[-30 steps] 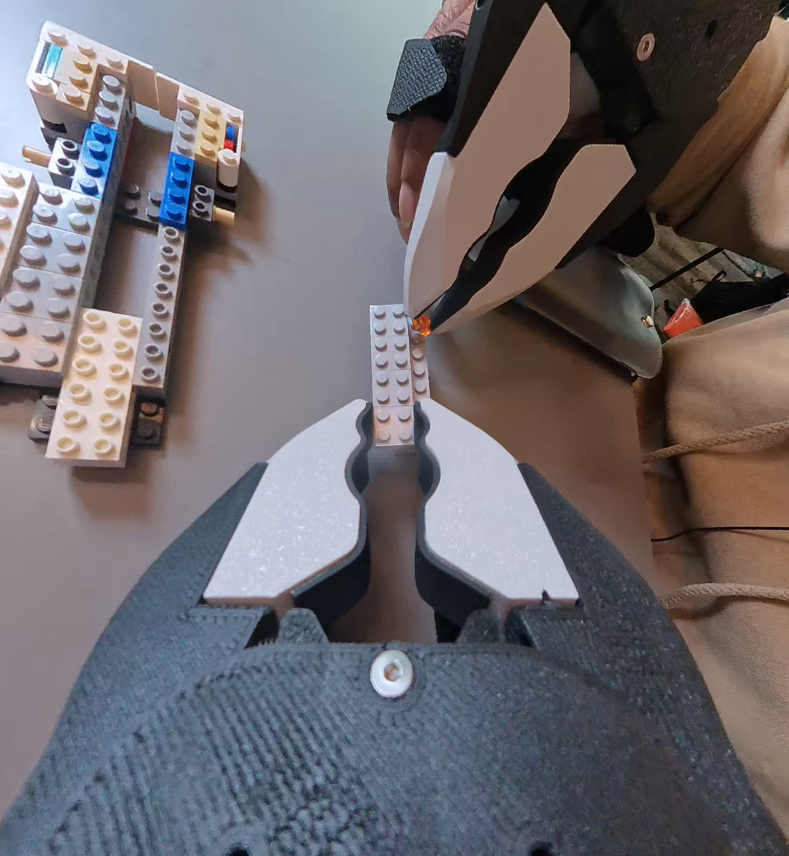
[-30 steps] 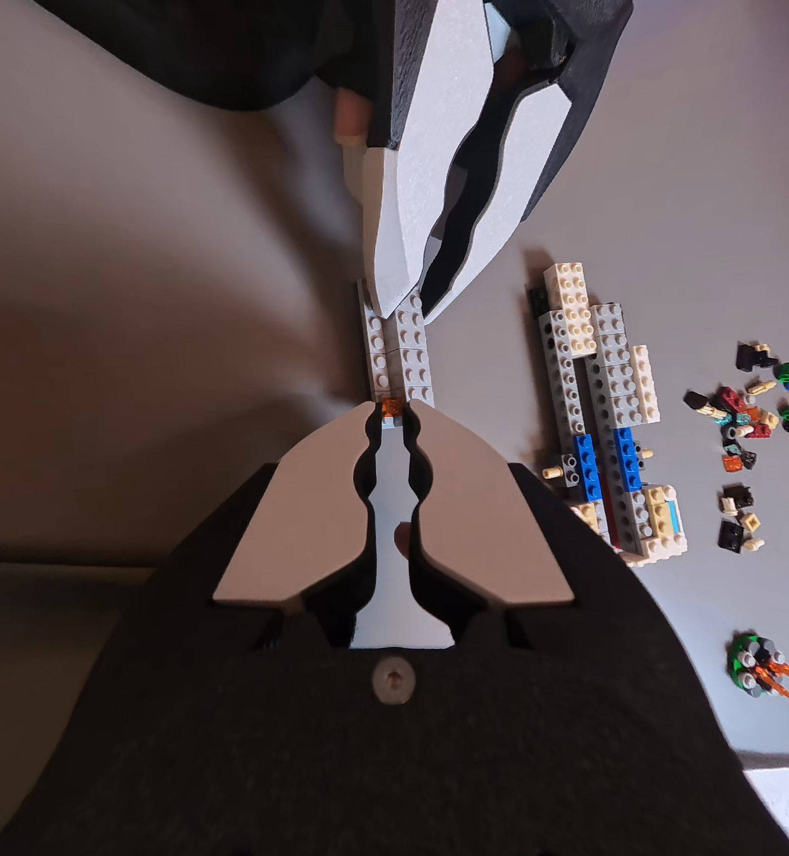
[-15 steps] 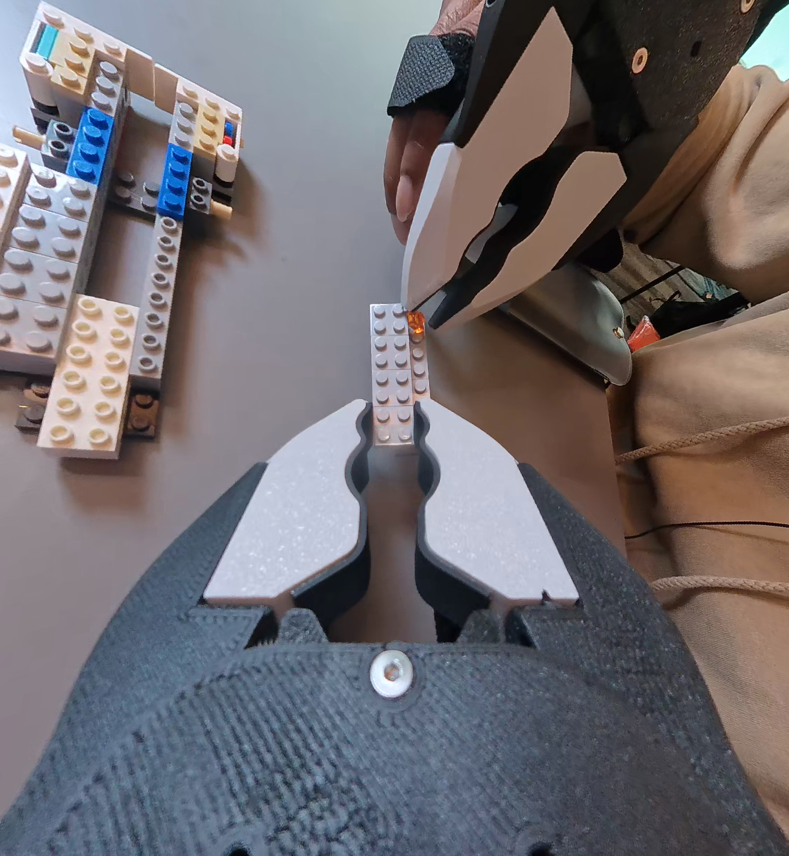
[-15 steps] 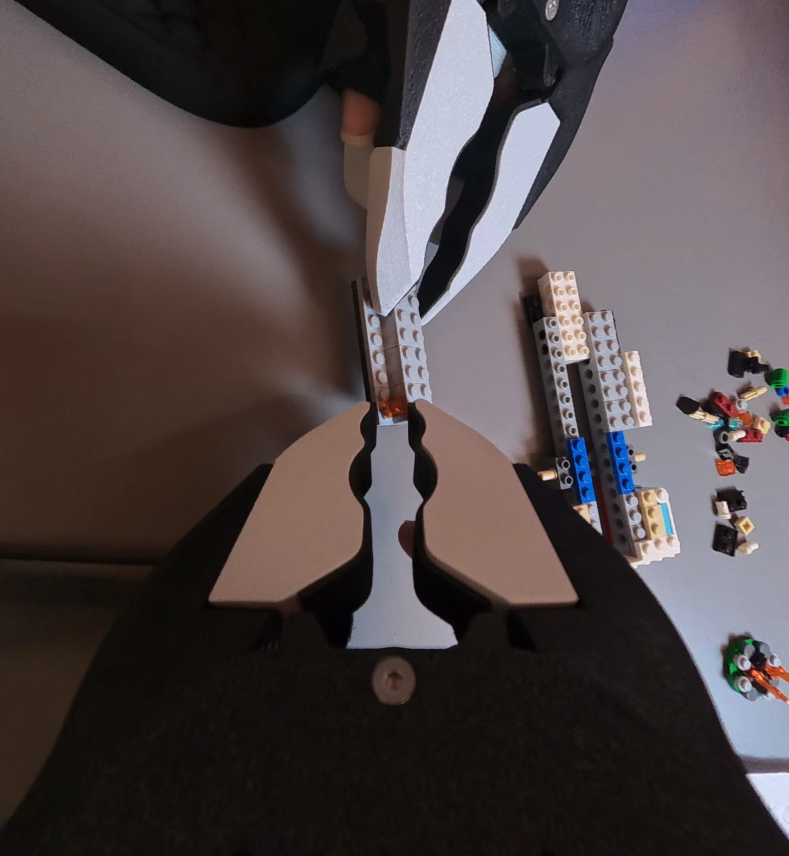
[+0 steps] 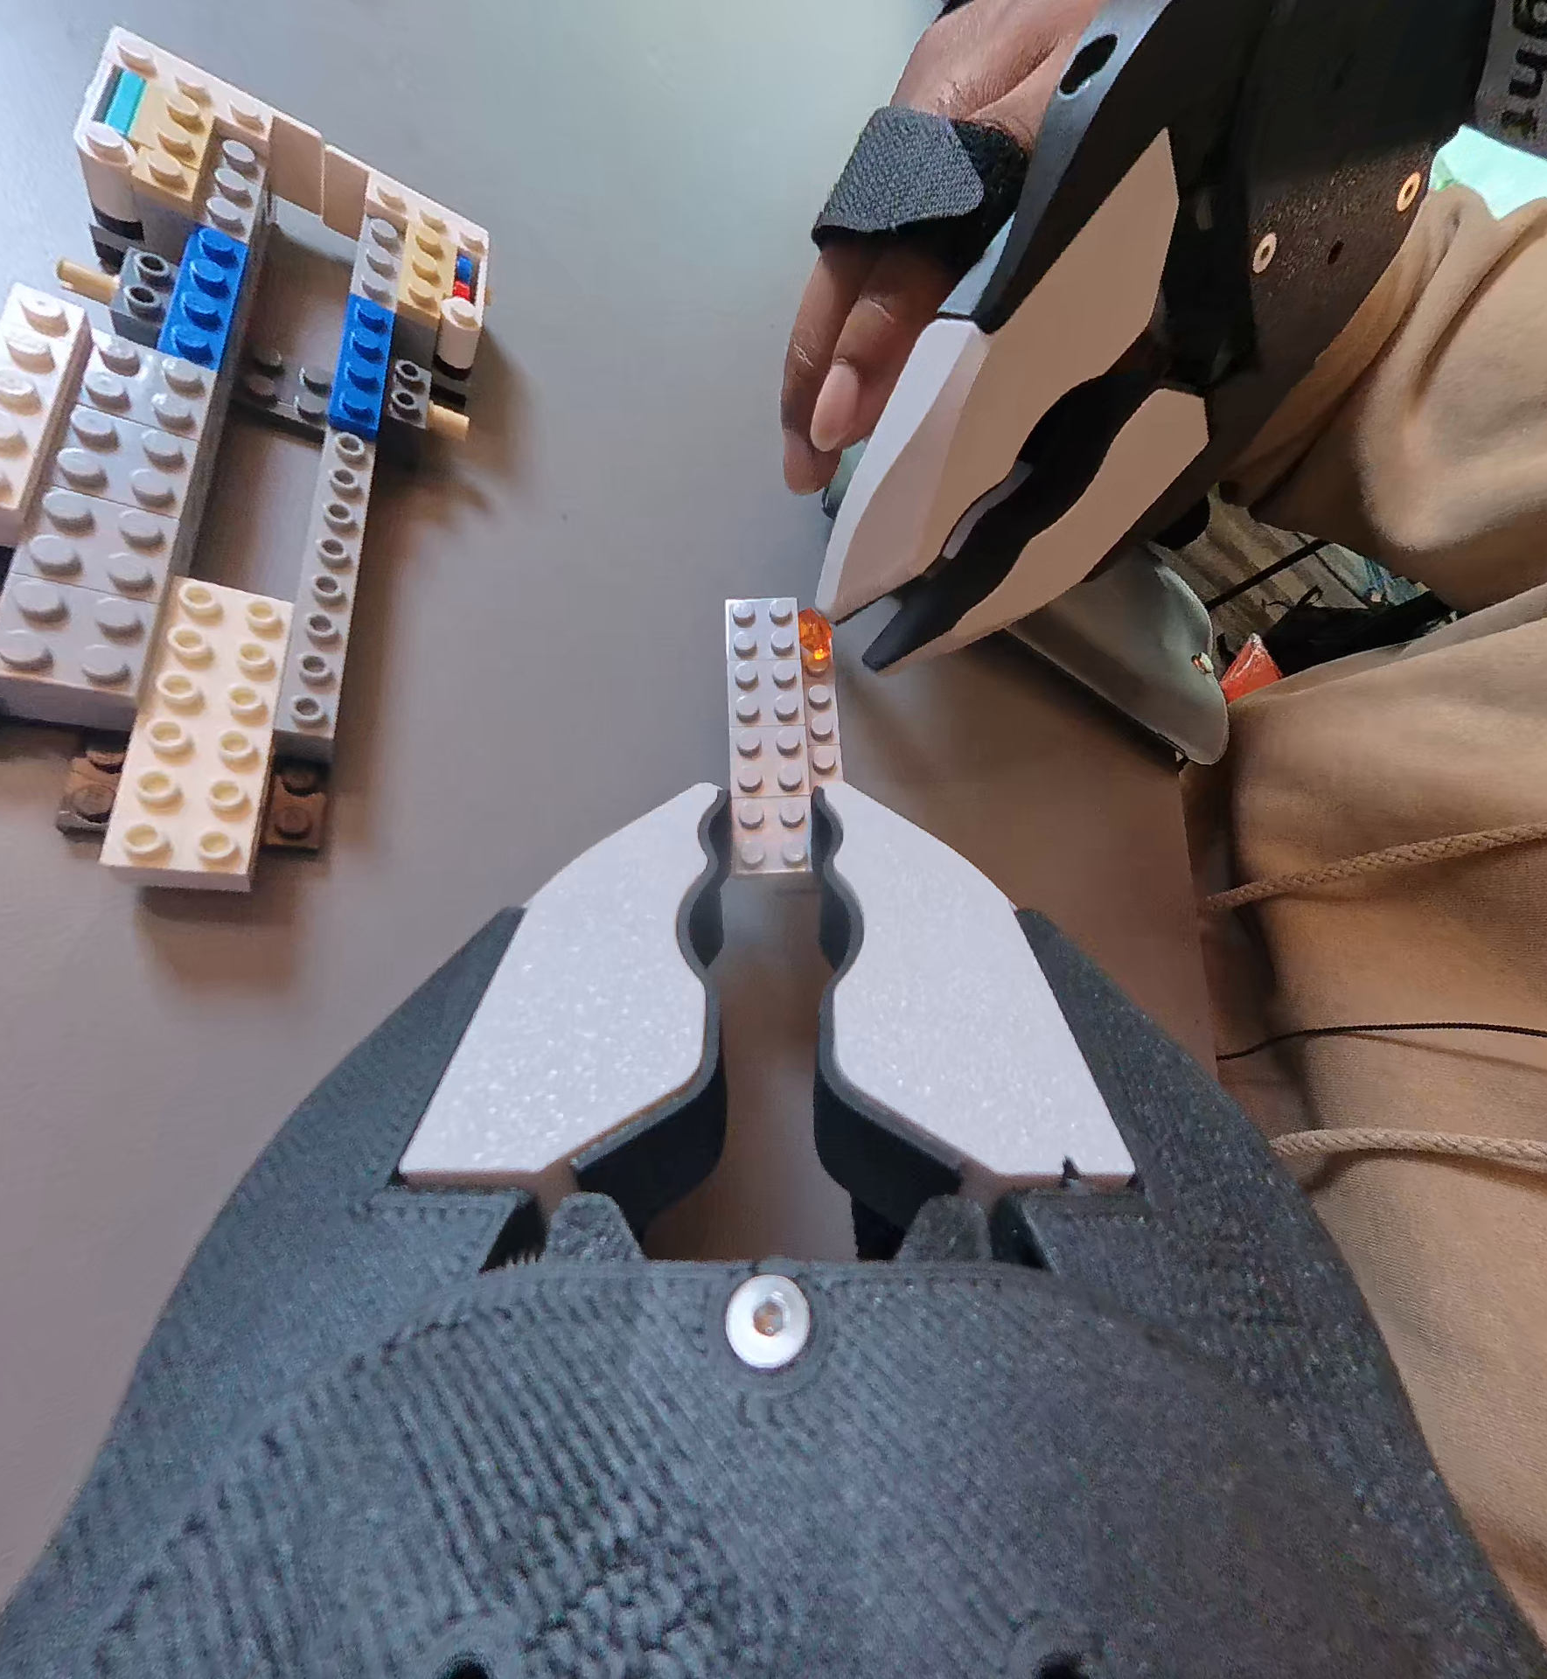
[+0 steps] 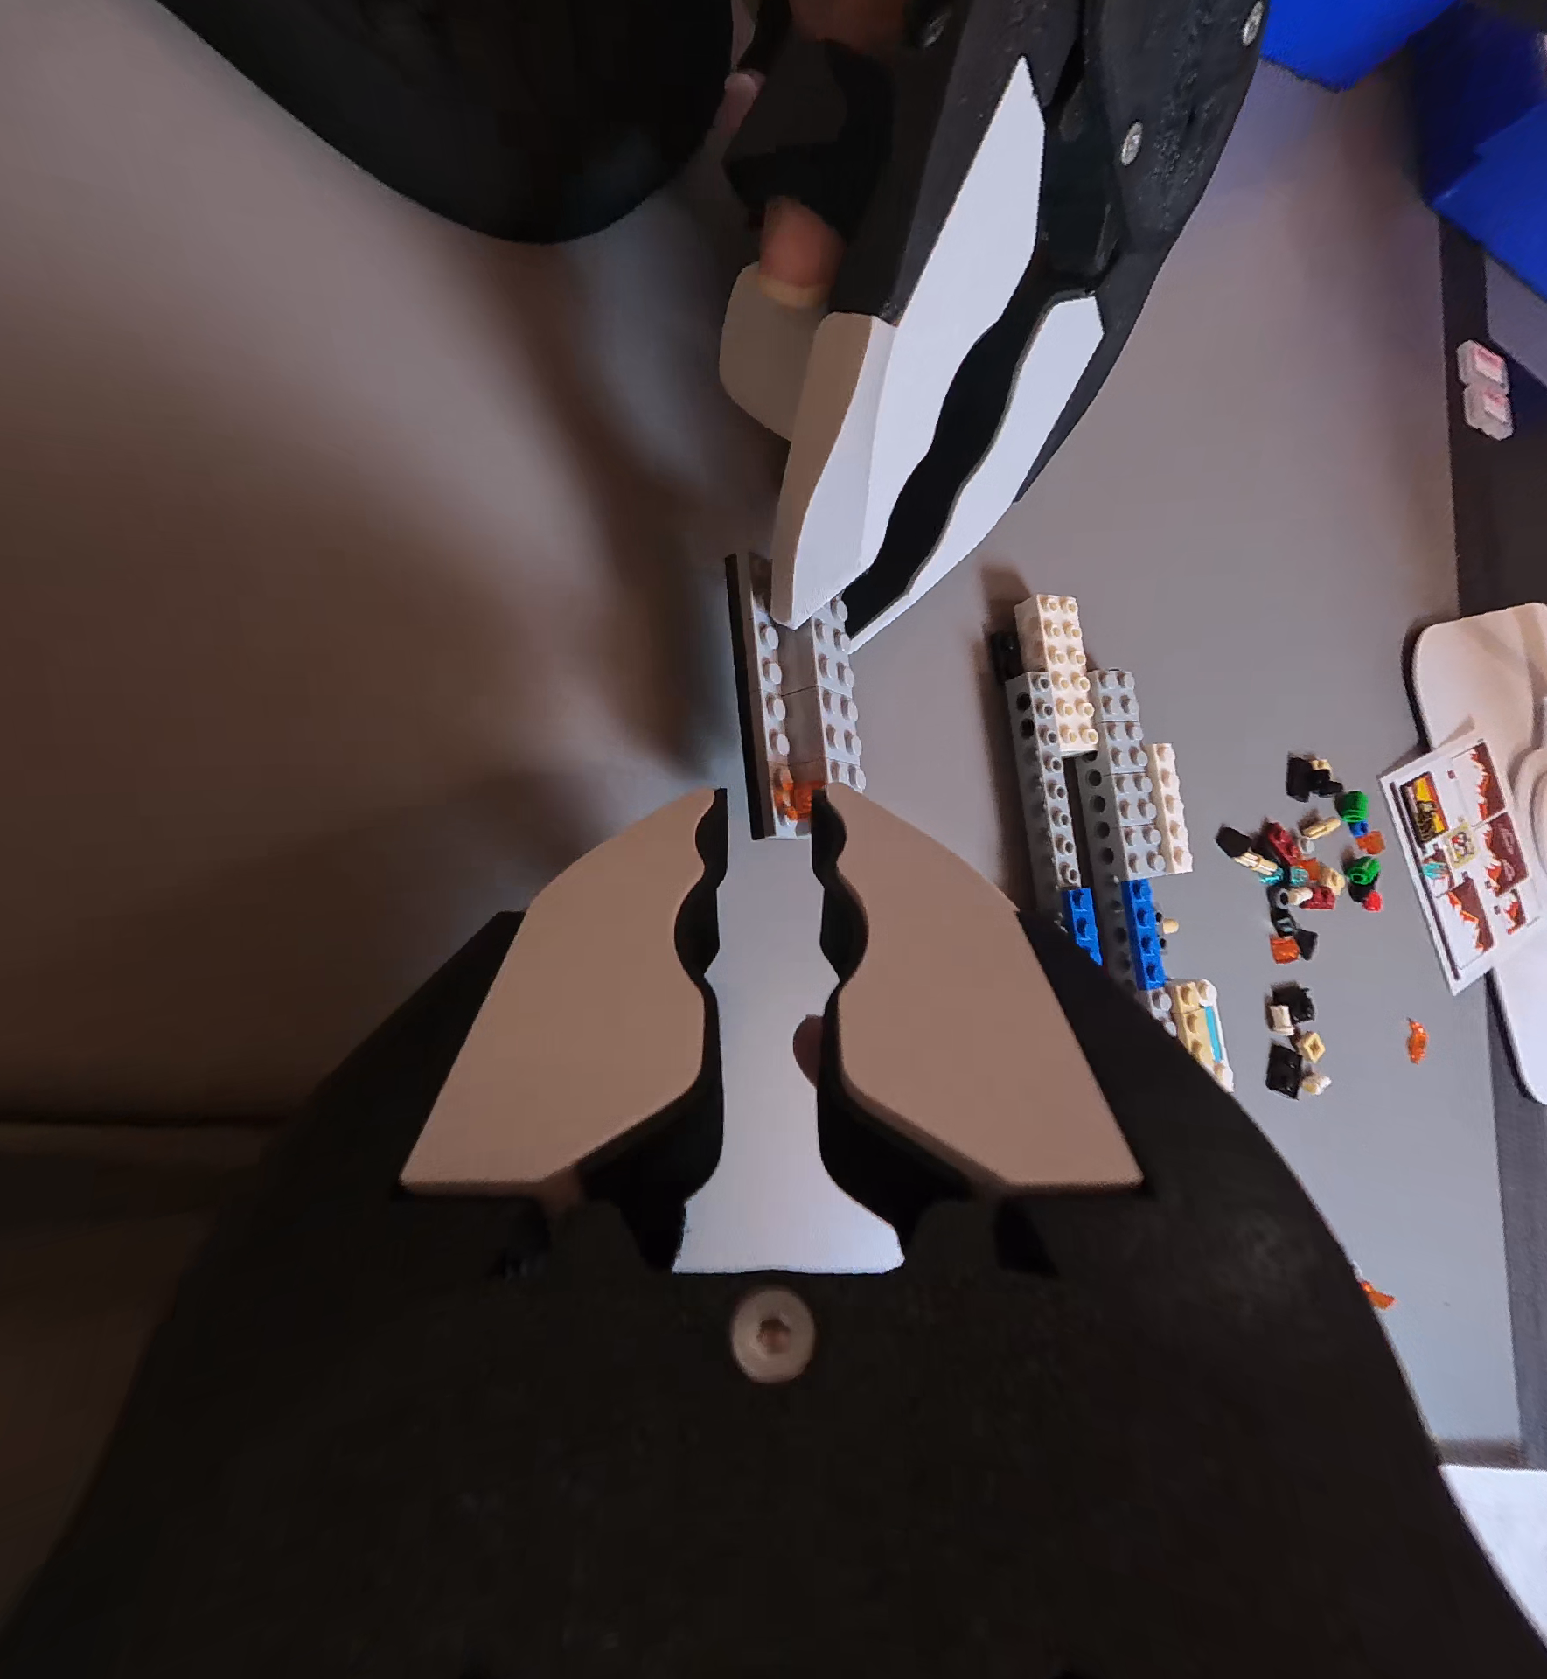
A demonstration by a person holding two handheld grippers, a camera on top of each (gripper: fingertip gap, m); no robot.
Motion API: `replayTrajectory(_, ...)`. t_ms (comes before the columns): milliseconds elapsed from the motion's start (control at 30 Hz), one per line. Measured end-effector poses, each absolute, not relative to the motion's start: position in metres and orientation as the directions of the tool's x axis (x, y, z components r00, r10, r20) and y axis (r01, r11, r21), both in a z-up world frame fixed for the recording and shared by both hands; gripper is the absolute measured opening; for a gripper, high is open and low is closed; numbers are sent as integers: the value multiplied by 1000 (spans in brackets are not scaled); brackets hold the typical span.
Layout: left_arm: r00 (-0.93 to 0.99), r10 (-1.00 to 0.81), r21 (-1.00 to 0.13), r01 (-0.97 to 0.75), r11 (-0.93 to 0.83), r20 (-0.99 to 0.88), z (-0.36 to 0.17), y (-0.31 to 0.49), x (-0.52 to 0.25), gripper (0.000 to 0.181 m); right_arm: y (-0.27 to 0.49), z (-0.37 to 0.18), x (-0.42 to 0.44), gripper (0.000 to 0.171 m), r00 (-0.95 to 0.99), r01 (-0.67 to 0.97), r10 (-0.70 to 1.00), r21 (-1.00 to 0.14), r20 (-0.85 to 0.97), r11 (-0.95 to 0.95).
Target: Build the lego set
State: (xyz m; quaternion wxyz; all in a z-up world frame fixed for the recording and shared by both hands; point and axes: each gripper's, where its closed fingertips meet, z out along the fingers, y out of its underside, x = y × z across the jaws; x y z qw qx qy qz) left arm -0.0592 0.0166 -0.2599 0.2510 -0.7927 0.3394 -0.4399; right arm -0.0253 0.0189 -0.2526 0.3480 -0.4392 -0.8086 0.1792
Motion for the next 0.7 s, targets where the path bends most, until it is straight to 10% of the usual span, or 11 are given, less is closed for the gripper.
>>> replayTrajectory(700, 375, -754, -700, -297, -649, 540, -257, 18, -61, 17, 18, -247, -28, 13, -341, 565, 865, -656, 368, 501)
